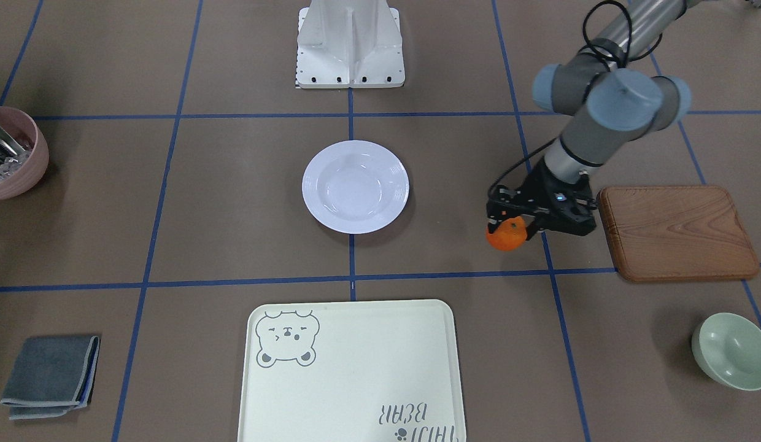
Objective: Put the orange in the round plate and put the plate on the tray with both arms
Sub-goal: 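Carry the orange with the left gripper over the white plate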
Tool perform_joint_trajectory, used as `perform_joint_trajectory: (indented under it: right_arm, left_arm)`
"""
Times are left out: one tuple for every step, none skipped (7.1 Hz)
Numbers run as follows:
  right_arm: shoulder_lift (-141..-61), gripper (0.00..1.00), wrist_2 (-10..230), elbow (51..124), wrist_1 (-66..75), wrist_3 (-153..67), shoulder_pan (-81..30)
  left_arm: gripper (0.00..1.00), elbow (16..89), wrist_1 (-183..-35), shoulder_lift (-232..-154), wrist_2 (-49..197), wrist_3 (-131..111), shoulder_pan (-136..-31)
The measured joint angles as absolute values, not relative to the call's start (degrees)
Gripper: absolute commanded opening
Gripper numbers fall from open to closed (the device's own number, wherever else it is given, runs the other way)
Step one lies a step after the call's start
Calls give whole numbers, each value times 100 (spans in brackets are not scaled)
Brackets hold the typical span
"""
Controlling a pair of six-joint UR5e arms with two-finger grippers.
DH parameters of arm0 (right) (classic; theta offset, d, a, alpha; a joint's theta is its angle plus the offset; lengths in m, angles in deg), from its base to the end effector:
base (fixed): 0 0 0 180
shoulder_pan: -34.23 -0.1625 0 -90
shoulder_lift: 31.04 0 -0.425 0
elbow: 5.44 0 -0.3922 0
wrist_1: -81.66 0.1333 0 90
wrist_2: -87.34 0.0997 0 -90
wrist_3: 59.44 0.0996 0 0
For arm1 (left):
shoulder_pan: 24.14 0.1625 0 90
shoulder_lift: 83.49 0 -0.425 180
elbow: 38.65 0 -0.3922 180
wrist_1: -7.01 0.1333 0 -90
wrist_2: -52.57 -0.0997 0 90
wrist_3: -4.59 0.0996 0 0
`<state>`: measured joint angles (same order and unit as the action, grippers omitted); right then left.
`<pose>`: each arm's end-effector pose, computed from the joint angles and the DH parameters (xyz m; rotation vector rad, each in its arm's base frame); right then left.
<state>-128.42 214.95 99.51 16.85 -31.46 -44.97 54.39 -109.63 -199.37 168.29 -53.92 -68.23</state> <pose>-0.0151 -0.4662 0.5447 0.3074 -0.7839 0.0943 0.4108 -0.5234 0.3237 0.2570 1.0038 0.0177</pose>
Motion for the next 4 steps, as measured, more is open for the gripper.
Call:
perform_joint_trajectory:
  right_arm:
    - [-12841,100,21500,9951,1699,-3142,-4474]
    - [-12828,100,21503,9957,1703,-3104,-4442]
    - [-12805,100,21502,9965,1708,-3003,-4384]
    - [-12777,100,21498,9971,1711,-2910,-4324]
  left_arm:
    - [0,5441,-10865,-20203,16361,-5838,-6318]
    - [0,5441,-10814,-20407,15934,-6187,-5864]
    - [0,5448,-10662,-20664,15630,-6509,-5511]
    - [0,5514,-10326,-20951,15489,-6735,-5344]
